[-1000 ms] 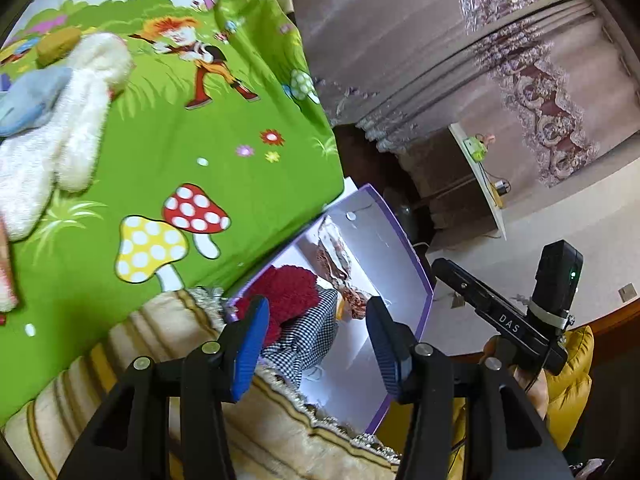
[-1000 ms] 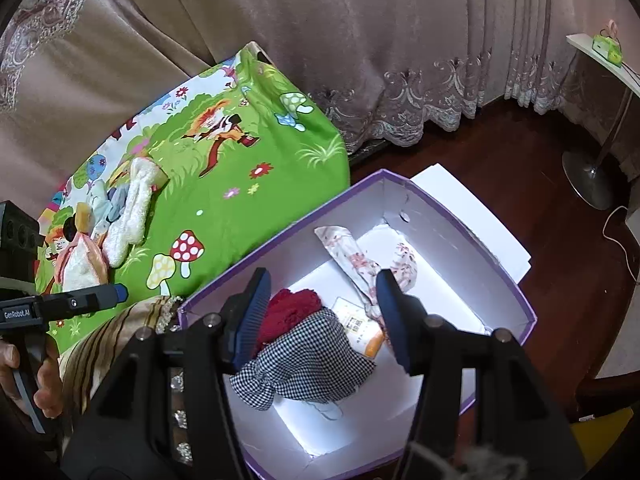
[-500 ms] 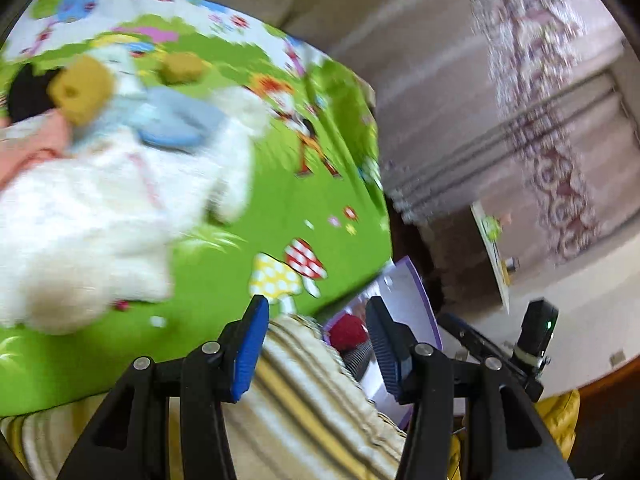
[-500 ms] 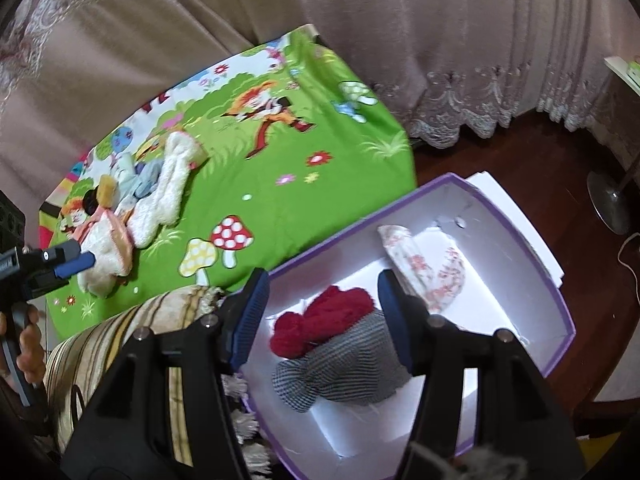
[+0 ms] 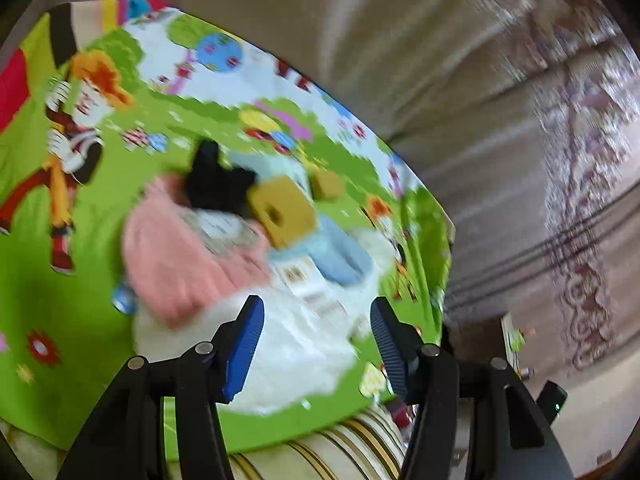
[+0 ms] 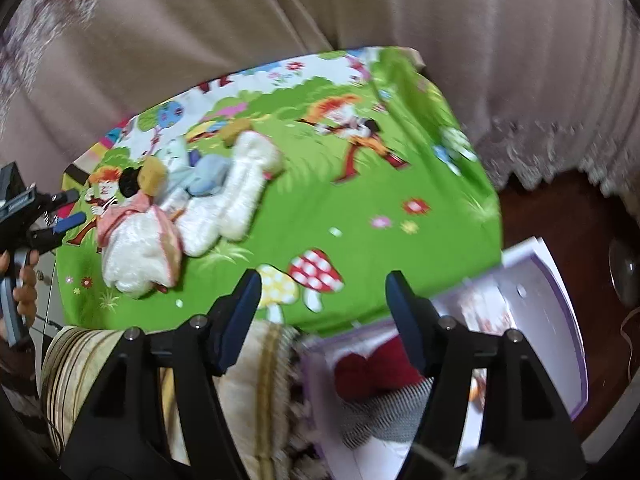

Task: Organize soft objects
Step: 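Move both open tools back over the pile on the bed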

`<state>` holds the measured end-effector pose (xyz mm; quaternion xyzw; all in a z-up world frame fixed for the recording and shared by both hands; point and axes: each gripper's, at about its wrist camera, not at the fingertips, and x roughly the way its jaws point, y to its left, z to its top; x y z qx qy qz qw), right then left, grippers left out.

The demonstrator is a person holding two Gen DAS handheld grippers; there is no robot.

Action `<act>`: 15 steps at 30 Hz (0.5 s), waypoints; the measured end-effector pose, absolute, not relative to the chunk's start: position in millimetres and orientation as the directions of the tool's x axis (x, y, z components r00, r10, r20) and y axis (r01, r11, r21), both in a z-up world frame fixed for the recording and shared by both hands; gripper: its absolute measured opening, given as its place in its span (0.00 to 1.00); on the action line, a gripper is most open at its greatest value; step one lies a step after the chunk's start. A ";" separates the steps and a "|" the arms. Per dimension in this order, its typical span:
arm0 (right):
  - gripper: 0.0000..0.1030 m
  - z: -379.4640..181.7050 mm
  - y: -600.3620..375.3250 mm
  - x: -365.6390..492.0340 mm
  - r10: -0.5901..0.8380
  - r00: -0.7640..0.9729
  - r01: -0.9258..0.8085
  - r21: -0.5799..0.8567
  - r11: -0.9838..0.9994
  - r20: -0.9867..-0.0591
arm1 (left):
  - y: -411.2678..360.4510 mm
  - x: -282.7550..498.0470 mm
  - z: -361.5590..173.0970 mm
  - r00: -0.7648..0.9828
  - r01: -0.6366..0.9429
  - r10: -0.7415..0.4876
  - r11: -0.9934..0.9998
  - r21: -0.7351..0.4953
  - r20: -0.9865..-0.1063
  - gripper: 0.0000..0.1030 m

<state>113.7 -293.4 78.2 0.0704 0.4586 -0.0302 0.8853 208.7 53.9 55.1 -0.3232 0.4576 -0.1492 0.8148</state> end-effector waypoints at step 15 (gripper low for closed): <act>0.84 80.3 -181.9 199.9 0.076 0.607 -0.141 -0.013 0.990 -0.791 | 97.3 294.1 13.1 0.530 -0.127 -0.454 0.792 -0.597 -0.716 0.63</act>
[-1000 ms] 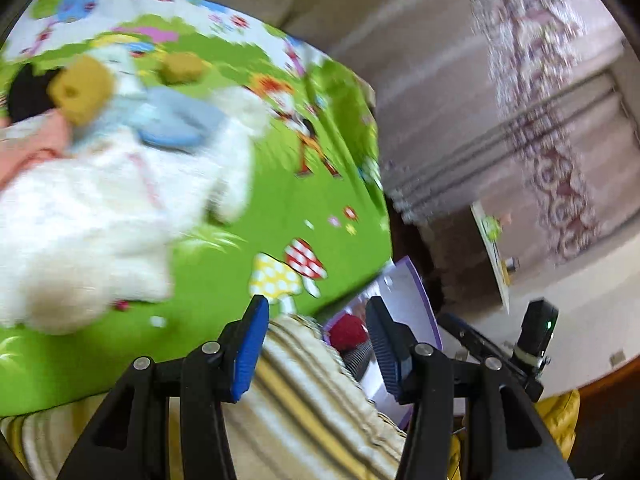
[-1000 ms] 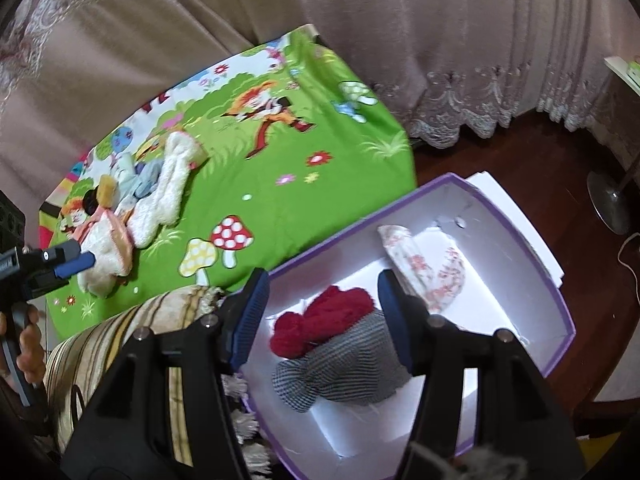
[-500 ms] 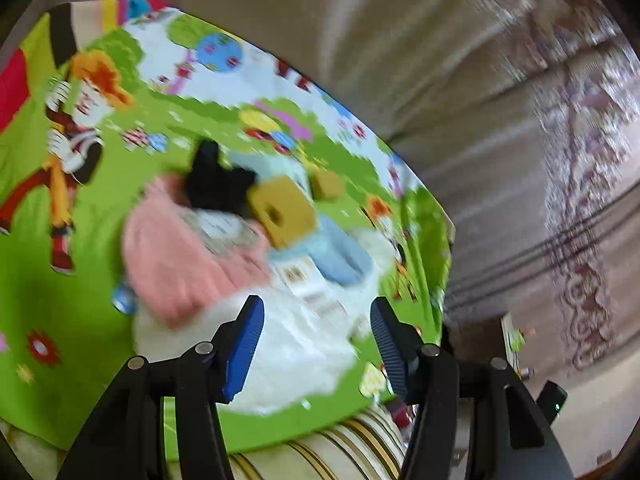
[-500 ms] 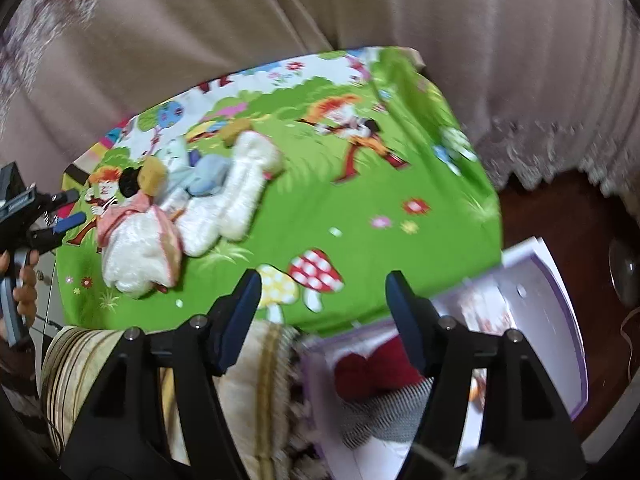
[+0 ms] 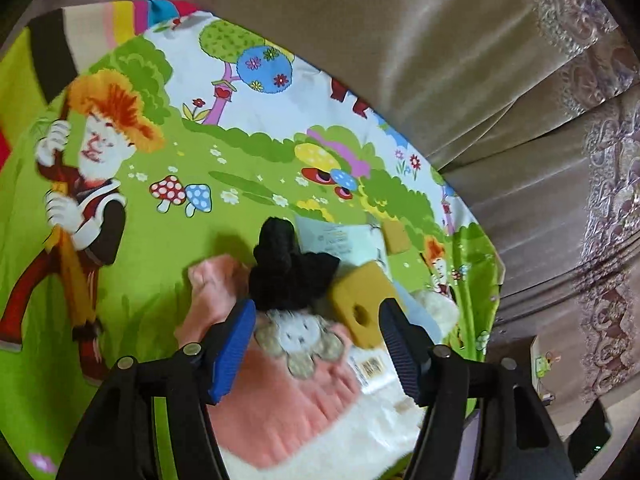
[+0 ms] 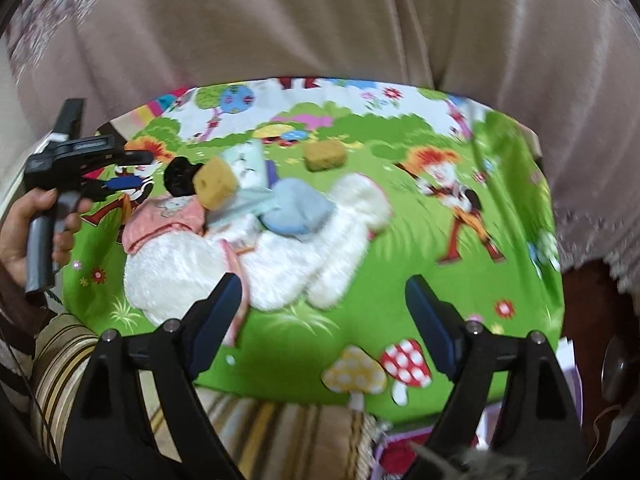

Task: Organize soft objects
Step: 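Move both open tools back over the pile on the bed, then grasp the black fuzzy item with the left tool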

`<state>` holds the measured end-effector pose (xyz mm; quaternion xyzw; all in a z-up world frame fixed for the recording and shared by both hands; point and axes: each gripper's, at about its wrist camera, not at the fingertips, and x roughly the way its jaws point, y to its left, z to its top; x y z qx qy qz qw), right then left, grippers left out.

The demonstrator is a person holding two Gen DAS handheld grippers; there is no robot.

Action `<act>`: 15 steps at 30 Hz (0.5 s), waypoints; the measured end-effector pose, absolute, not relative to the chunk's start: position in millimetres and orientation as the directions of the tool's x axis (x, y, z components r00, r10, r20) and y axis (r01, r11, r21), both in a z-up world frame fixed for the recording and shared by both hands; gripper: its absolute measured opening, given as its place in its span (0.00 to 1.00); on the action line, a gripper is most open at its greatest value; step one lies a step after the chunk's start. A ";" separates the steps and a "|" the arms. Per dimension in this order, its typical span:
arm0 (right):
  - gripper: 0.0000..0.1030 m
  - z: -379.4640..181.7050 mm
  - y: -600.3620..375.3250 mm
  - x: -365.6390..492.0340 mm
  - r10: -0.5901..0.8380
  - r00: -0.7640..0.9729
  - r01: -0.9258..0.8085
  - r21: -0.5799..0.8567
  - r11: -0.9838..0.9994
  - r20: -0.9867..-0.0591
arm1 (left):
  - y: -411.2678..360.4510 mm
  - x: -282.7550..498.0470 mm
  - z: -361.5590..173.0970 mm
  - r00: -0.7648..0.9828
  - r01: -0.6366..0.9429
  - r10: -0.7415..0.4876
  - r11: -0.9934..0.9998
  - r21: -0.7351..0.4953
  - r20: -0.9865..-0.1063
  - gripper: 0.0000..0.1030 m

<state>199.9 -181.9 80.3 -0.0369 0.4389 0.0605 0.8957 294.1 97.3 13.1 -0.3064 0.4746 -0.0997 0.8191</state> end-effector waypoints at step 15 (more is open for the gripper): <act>0.89 61.1 -97.0 255.9 0.149 0.616 -0.315 -0.069 0.947 -0.773 | 89.2 338.2 -34.5 0.462 -0.161 -0.462 0.795 -0.584 -0.757 0.35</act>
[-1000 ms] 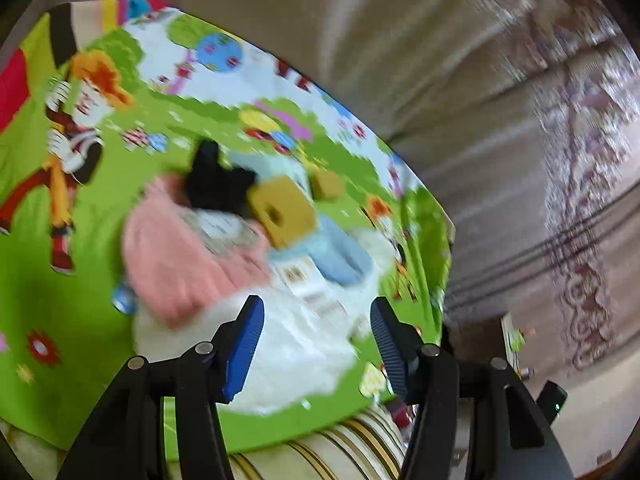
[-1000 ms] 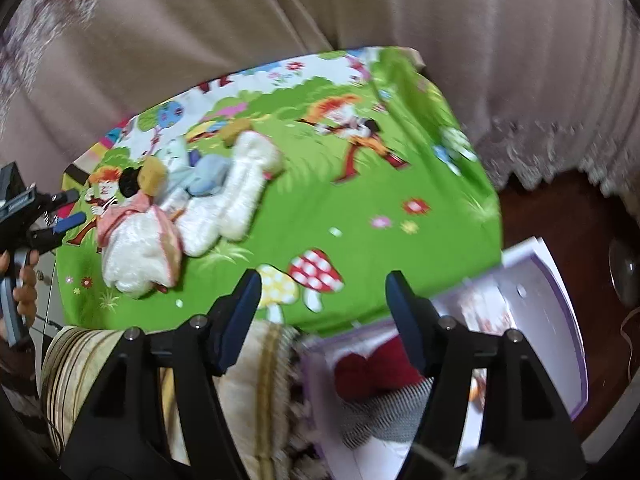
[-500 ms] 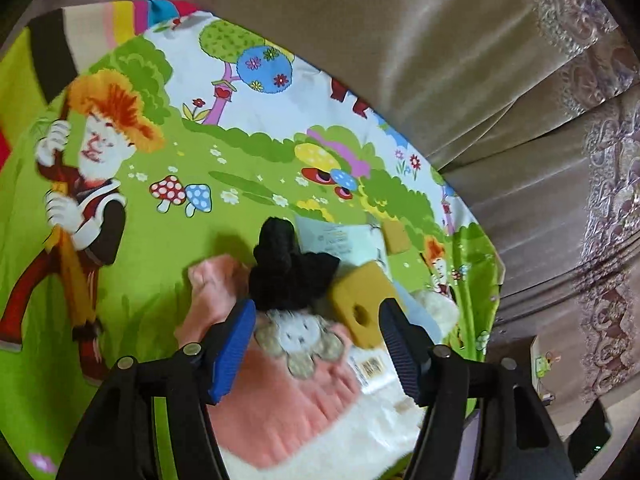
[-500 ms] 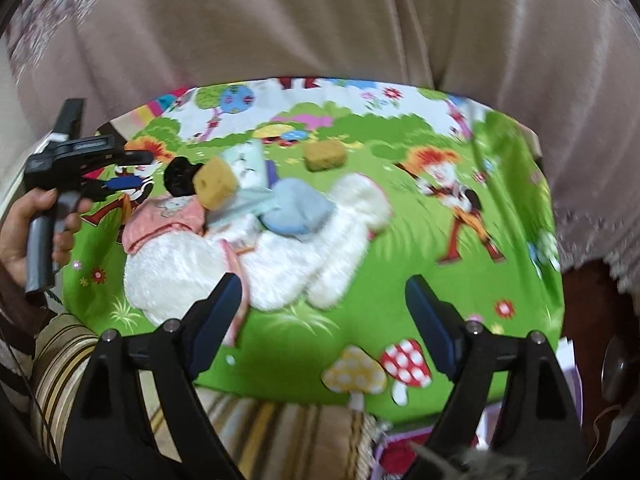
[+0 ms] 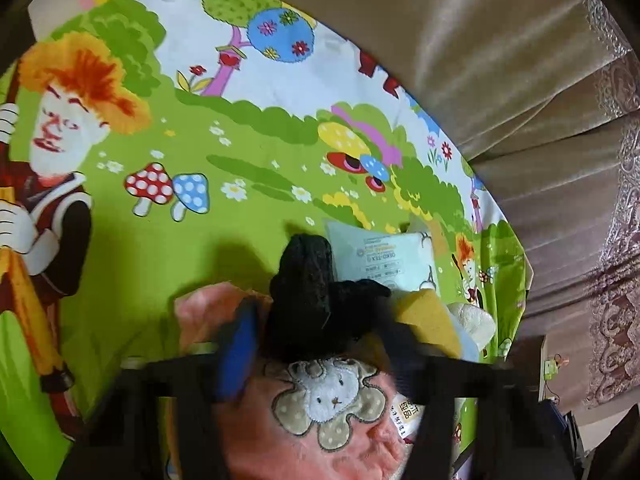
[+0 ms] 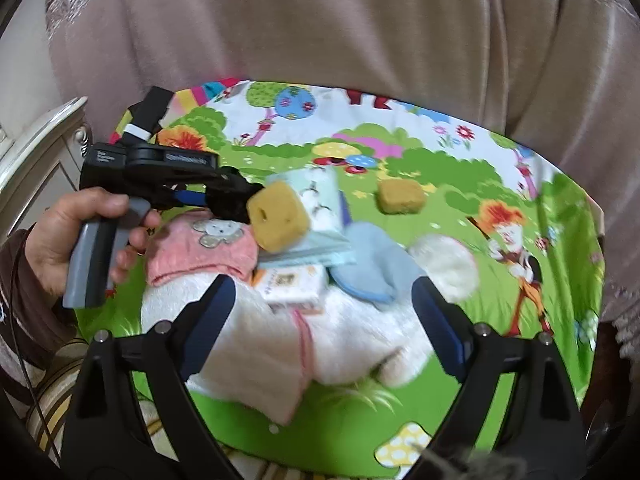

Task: Organize soft objects
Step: 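Grasp the black fuzzy item with the left tool, then grasp the yellow sponge with the right tool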

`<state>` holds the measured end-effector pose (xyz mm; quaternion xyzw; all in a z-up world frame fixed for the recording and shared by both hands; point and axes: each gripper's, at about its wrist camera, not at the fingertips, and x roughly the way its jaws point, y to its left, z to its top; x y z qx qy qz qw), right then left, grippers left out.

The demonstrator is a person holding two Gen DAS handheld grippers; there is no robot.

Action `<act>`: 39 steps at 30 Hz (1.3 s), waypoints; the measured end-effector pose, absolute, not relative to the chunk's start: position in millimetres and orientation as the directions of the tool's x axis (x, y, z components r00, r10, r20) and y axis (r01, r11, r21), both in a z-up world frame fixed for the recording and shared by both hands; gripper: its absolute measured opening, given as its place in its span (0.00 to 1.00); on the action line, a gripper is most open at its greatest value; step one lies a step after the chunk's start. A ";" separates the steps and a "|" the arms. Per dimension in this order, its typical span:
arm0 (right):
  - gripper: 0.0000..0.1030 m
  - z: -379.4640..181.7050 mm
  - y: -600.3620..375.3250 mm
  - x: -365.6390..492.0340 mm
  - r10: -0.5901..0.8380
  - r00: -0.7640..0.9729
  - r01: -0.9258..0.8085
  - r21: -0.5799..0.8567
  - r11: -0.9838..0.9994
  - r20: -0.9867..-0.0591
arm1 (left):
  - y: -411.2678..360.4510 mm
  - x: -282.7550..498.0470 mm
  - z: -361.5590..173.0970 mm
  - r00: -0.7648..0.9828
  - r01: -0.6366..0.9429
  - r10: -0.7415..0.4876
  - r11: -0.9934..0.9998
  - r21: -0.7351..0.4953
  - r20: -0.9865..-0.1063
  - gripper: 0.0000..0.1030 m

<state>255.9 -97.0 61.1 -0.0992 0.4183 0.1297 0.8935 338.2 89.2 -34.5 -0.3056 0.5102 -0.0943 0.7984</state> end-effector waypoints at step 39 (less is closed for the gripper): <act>0.57 -6.0 -32.2 342.4 0.087 0.550 -0.370 -0.150 0.917 -0.831 | 91.8 247.6 38.6 0.630 -0.058 -0.435 0.800 -0.597 -0.644 0.12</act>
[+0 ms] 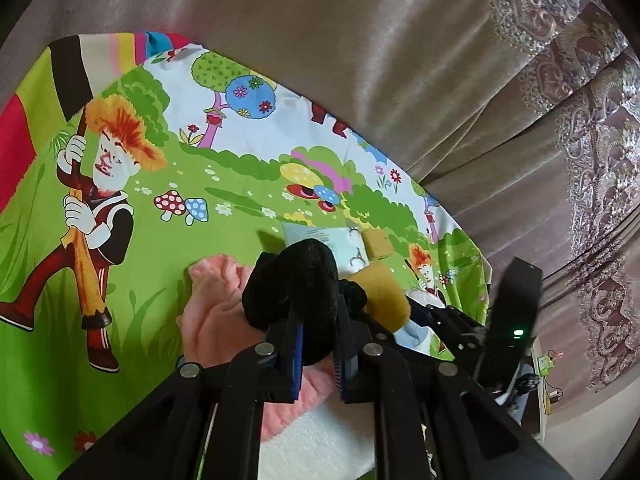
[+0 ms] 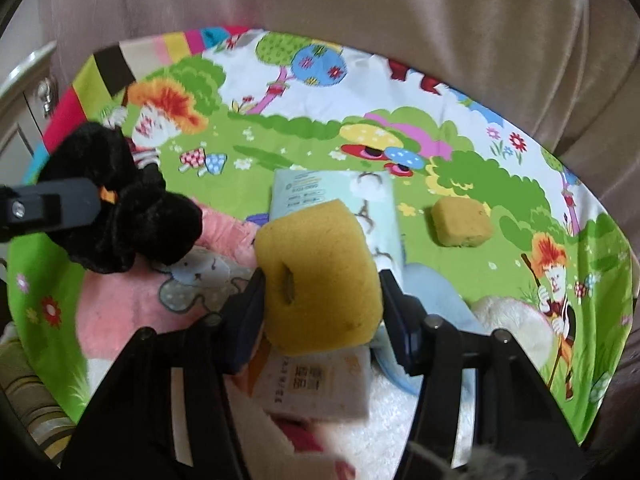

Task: Organize soft objects
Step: 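Grasp the yellow sponge with the right tool, then carry the black item and yellow sponge into the white box, release both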

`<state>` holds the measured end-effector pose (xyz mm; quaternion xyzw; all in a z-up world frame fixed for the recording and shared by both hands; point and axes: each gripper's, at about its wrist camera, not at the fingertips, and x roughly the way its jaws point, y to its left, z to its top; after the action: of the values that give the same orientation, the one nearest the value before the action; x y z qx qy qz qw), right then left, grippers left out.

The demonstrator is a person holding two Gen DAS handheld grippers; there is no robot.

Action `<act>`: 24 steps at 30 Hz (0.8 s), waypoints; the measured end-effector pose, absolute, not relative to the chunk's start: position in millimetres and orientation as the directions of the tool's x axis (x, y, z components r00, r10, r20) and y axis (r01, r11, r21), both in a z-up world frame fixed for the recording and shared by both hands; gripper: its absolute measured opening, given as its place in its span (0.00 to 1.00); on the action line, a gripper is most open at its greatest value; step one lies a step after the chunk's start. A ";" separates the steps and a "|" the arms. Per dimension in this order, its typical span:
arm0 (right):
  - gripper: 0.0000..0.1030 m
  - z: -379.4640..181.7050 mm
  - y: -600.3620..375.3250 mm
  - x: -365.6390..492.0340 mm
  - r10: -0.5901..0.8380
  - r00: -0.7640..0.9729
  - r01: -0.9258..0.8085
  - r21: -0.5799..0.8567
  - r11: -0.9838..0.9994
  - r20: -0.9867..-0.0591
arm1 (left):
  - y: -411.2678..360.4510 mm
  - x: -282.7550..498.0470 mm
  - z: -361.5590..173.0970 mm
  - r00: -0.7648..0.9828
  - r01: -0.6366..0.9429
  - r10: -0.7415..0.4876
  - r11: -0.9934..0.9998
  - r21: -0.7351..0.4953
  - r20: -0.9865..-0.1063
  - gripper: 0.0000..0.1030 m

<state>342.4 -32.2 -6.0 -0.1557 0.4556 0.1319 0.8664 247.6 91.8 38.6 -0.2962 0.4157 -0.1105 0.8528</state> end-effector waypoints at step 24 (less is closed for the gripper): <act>0.57 62.8 -183.8 197.2 0.127 0.618 -0.124 0.063 0.990 -0.776 | -32.3 178.7 81.1 0.540 0.200 -0.597 0.776 -0.598 -0.594 0.12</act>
<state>197.2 -183.8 62.8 0.0016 0.4312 0.0696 0.8996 178.7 -32.3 81.1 -0.2374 0.4177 -0.2359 0.8447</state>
